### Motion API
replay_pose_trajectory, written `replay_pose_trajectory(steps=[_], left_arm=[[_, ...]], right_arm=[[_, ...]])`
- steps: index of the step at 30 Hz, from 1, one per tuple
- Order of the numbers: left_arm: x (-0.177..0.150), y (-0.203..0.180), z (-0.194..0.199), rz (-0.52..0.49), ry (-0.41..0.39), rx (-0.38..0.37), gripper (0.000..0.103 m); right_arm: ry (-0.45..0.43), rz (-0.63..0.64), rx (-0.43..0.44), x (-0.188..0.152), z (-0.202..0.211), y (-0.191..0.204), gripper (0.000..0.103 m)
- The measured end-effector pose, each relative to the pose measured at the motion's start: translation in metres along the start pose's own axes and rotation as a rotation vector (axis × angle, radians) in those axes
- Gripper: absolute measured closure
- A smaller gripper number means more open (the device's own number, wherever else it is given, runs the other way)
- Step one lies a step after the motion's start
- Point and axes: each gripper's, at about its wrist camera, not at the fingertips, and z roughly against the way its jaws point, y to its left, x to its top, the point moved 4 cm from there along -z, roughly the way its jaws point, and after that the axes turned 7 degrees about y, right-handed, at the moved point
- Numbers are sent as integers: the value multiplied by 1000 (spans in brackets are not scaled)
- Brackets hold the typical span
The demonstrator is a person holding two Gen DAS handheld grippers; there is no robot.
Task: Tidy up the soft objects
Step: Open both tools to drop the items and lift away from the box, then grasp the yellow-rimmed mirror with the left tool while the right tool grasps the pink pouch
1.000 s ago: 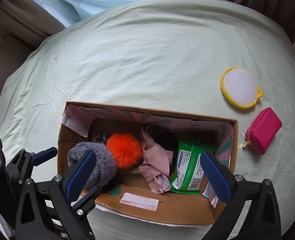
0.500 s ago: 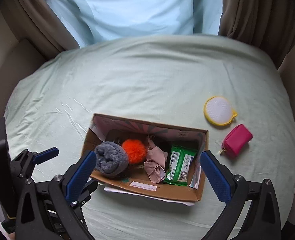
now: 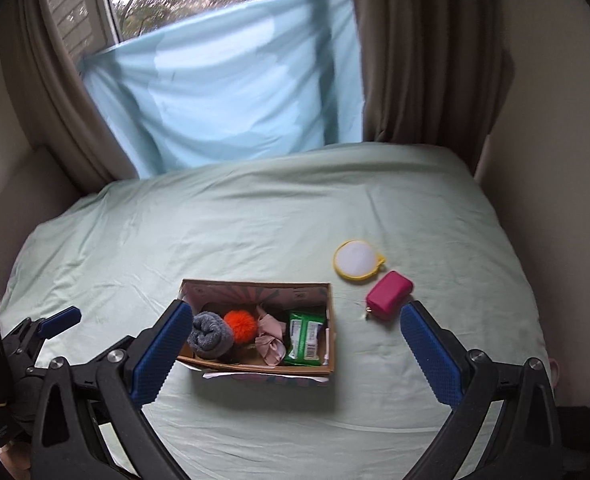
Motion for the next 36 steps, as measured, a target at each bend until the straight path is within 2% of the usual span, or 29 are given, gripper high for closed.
replay_pose_trajectory(steps=[6, 10, 16, 22, 28, 36], left_arm=[[-1, -47, 40, -2, -81, 27, 0], [1, -81, 45, -6, -82, -22, 0], [15, -130, 32, 7, -79, -48, 0], [43, -168, 0, -19, -47, -57, 0], [87, -186, -40, -54, -20, -67, 0], [149, -187, -133, -148, 111, -80, 0]], right_arm=[[-105, -77, -43, -14, 48, -51, 0], [-146, -72, -50, -18, 65, -78, 0], [-140, -72, -40, -12, 67, -126, 0], [-105, -108, -43, 8, 42, -170, 0], [-60, -167, -28, 29, 1, -195, 0], [64, -290, -10, 48, -93, -207, 0]])
